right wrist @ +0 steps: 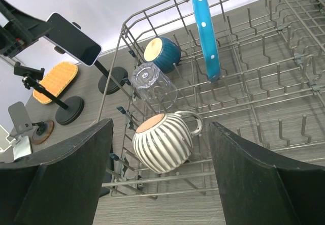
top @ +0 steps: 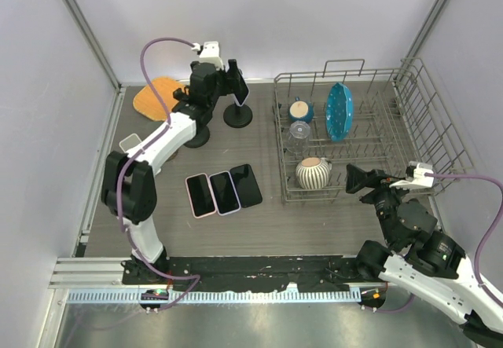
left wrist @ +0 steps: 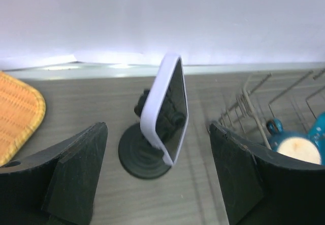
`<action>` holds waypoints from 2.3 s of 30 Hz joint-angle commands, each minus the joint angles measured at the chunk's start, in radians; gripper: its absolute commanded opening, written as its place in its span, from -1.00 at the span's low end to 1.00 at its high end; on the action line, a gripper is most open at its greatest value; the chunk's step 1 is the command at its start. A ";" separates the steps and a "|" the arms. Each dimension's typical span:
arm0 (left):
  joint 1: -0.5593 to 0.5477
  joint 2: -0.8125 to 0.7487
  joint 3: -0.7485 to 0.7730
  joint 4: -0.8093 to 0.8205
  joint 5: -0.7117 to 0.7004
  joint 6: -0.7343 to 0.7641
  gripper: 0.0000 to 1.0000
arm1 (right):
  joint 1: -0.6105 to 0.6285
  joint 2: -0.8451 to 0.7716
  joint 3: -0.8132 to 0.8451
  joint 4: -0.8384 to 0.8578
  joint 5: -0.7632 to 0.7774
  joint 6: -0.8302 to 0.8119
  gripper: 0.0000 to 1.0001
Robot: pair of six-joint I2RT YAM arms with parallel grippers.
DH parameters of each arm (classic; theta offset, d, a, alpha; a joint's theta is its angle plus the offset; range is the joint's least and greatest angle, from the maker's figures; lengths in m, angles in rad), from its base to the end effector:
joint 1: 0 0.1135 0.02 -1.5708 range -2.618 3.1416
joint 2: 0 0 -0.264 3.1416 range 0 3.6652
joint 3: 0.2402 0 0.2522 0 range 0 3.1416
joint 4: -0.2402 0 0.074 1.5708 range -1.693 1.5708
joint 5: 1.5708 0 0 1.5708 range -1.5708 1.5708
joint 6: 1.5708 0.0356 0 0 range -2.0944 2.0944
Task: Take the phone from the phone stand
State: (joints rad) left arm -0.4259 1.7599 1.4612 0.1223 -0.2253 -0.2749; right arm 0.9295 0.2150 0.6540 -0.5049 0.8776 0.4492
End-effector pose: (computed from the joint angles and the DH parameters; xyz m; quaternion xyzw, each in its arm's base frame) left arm 0.3934 -0.1698 0.3390 -0.0145 0.7651 -0.1381 0.6288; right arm 0.0548 0.0276 0.3219 0.1248 0.7110 0.1542 0.6747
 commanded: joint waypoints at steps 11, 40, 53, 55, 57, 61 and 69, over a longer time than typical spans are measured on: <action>0.019 0.161 0.182 0.046 0.135 0.014 0.07 | 0.046 0.021 0.001 0.028 0.052 -0.021 0.61; -0.310 -0.477 -0.051 -0.059 -0.015 0.003 -1.00 | 0.057 -0.031 0.058 -0.049 0.060 0.026 0.60; -0.809 -0.655 -0.197 -0.300 -0.147 -0.007 -1.00 | 0.057 -0.025 0.142 -0.144 -0.003 0.111 0.59; -0.844 -0.666 -0.226 -0.320 -0.187 -0.030 -1.00 | 0.057 -0.020 0.151 -0.147 -0.012 0.118 0.59; -0.879 -0.675 -0.243 -0.331 -0.219 -0.056 -1.00 | 0.057 -0.022 0.153 -0.147 -0.022 0.118 0.59; -0.912 -0.740 -0.275 -0.346 -0.350 -0.061 -1.00 | 0.057 -0.025 0.150 -0.153 -0.026 0.121 0.58; -0.916 -0.784 -0.259 -0.389 -0.479 0.008 -1.00 | 0.057 -0.020 0.145 -0.155 -0.022 0.125 0.59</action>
State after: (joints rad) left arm -1.3369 0.9928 1.1915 -0.2462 -0.6323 -0.2821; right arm 0.9802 0.1795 0.7761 -0.6769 0.8509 0.5568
